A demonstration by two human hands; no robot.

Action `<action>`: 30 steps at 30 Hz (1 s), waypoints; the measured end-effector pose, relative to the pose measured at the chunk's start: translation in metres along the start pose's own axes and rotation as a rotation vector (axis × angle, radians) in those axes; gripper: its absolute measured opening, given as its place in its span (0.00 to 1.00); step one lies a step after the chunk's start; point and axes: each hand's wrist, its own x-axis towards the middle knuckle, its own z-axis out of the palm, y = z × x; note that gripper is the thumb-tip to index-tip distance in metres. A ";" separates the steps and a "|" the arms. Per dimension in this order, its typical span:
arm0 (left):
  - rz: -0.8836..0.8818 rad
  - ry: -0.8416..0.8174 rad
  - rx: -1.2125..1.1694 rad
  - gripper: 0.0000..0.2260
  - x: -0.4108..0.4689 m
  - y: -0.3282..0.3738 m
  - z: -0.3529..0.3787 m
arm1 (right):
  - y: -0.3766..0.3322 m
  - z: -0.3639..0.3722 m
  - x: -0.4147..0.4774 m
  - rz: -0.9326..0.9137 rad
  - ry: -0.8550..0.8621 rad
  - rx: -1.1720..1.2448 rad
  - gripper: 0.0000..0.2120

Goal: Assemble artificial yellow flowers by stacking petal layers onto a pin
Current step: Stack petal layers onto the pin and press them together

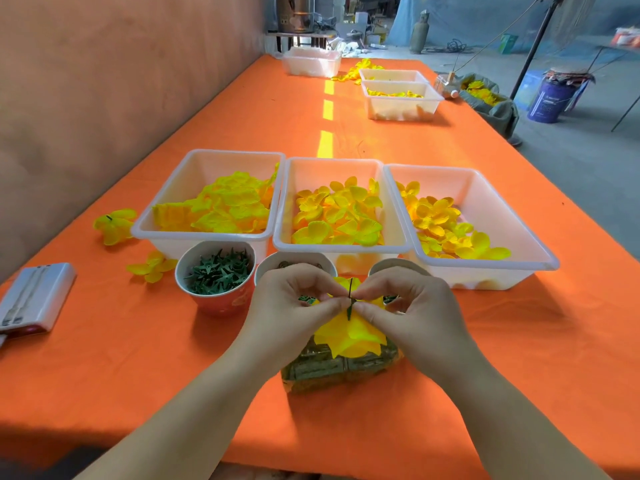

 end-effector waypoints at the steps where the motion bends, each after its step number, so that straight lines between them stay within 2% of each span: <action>1: 0.003 0.012 -0.018 0.09 0.000 0.000 0.001 | -0.001 0.002 -0.001 -0.011 0.025 -0.006 0.12; 7: -0.056 0.010 -0.039 0.06 -0.001 -0.004 0.000 | -0.003 0.002 0.003 -0.025 0.018 -0.073 0.10; 16: -0.152 -0.050 -0.132 0.06 -0.005 -0.008 0.005 | 0.005 0.005 0.003 0.125 -0.040 0.011 0.08; 21: -0.140 -0.043 -0.084 0.05 -0.009 -0.009 0.007 | 0.008 0.006 -0.006 0.131 -0.039 0.025 0.08; 26: -0.055 -0.051 0.112 0.06 -0.001 -0.003 0.002 | 0.001 -0.002 0.009 0.069 -0.118 -0.171 0.11; 30: -0.078 -0.050 0.066 0.06 -0.004 -0.004 0.002 | 0.003 -0.001 0.004 0.090 -0.115 -0.075 0.09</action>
